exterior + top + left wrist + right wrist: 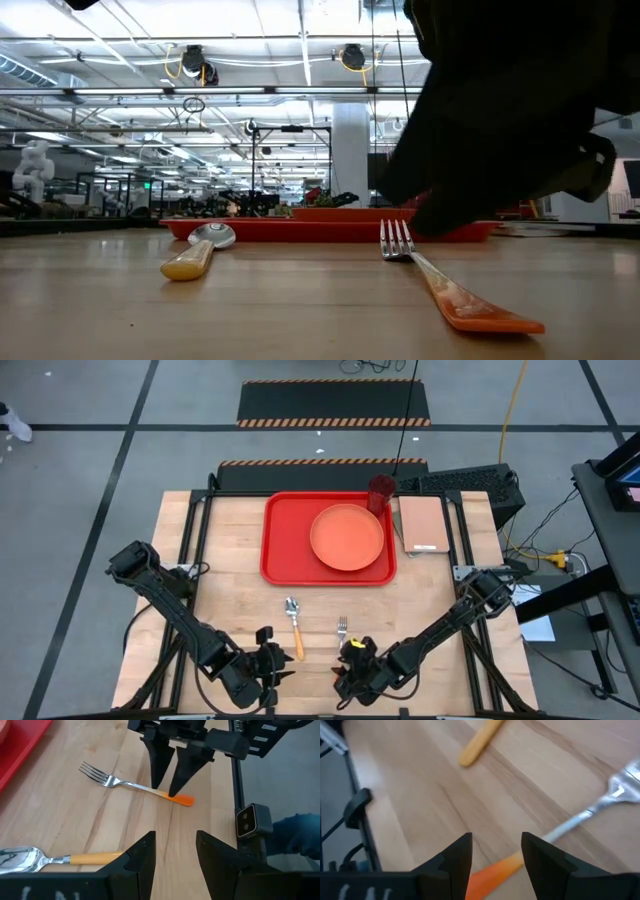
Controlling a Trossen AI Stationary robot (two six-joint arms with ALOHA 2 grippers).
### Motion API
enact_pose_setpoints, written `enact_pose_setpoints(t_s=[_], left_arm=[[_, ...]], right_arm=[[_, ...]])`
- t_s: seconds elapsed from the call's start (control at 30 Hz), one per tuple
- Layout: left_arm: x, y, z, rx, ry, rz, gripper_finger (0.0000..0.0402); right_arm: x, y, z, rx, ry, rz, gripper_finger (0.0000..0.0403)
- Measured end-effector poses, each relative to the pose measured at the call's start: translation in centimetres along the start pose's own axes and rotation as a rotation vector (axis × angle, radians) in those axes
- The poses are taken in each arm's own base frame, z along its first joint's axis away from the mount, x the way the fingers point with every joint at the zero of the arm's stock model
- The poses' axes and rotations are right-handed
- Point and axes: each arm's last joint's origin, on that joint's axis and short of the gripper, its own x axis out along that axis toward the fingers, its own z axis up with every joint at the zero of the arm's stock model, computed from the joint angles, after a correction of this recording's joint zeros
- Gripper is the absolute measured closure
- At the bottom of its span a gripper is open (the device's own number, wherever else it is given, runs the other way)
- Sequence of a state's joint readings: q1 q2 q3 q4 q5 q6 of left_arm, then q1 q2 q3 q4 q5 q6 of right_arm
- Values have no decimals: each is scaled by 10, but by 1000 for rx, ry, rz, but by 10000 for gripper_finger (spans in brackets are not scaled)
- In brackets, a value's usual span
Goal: Pick and place plate/cup/fork/spoon on tray
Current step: Put the orange fork to the left side of the orange plate on the red serving tray
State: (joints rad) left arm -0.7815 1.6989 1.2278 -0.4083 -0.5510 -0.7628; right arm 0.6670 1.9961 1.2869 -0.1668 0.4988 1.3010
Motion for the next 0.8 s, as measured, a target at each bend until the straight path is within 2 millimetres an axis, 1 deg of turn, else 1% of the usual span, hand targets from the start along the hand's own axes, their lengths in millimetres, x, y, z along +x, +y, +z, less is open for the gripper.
enact_pose_setpoints(t_s=[0.27, 0.43, 0.63, 0.8], left_arm=[[0, 0, 0, 0, 0, 0, 259], [0, 0, 0, 4, -1, -1, 259], [0, 0, 0, 3, -1, -1, 259], [0, 0, 0, 4, -1, -1, 259]], right_arm=[[1, -20, 3, 74, 6, -179, 241], [2, -19, 7, 79, -57, -170, 241], [20, -26, 7, 73, -54, -206, 241], [24, -29, 9, 59, -32, -224, 241]])
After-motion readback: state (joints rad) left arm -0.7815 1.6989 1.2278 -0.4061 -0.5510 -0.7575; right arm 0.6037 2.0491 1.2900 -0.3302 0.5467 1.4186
